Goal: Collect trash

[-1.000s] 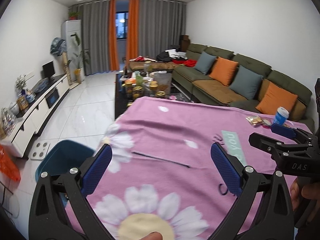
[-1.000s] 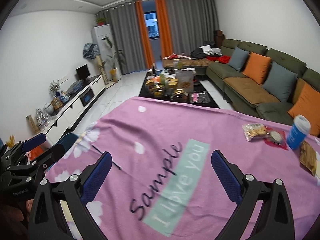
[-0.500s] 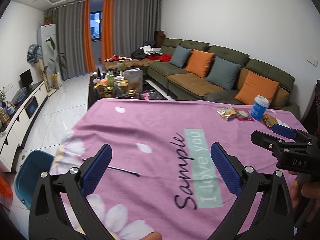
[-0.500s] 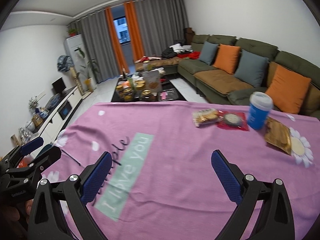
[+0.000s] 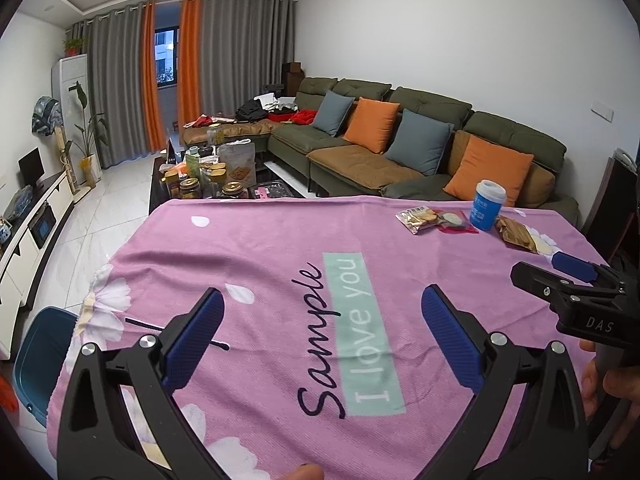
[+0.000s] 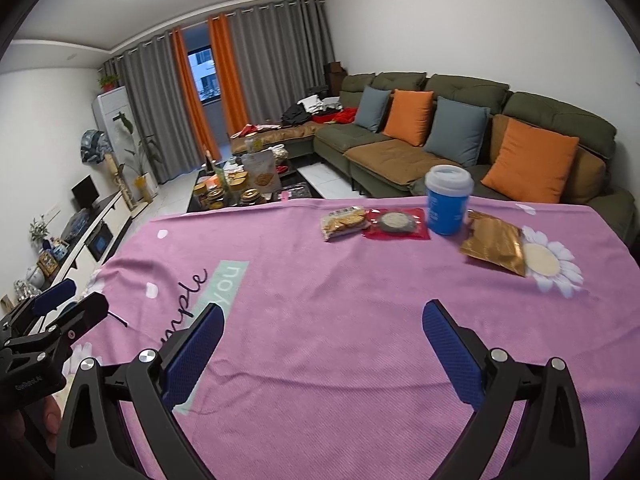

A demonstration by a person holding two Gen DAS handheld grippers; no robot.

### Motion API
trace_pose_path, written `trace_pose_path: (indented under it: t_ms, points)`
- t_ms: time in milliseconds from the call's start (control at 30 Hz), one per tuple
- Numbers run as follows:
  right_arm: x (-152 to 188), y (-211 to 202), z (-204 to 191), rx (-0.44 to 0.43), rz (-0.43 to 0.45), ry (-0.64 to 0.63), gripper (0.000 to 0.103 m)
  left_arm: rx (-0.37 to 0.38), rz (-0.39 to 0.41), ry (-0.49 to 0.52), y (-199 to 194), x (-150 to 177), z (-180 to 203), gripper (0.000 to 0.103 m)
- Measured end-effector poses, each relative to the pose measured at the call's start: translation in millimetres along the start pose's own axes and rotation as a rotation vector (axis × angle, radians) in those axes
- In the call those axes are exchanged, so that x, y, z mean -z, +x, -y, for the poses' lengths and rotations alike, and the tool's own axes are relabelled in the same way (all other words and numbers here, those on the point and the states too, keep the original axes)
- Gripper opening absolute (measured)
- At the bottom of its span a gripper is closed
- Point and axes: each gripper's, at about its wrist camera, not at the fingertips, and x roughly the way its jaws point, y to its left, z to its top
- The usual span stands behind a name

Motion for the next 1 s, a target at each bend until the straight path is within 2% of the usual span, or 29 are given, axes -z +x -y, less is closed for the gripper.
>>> trace_pose_path:
  t_ms: [633,1000]
  points:
    - [24,-39,-4,0.051,0.050,-0.016,0.096,0.017,0.052,0.013,-43,13,0,0.097]
    - [39,-60,-23,0.078,0.083,-0.063,0.096,0.016,0.064,0.009,-69,33,-5,0.097]
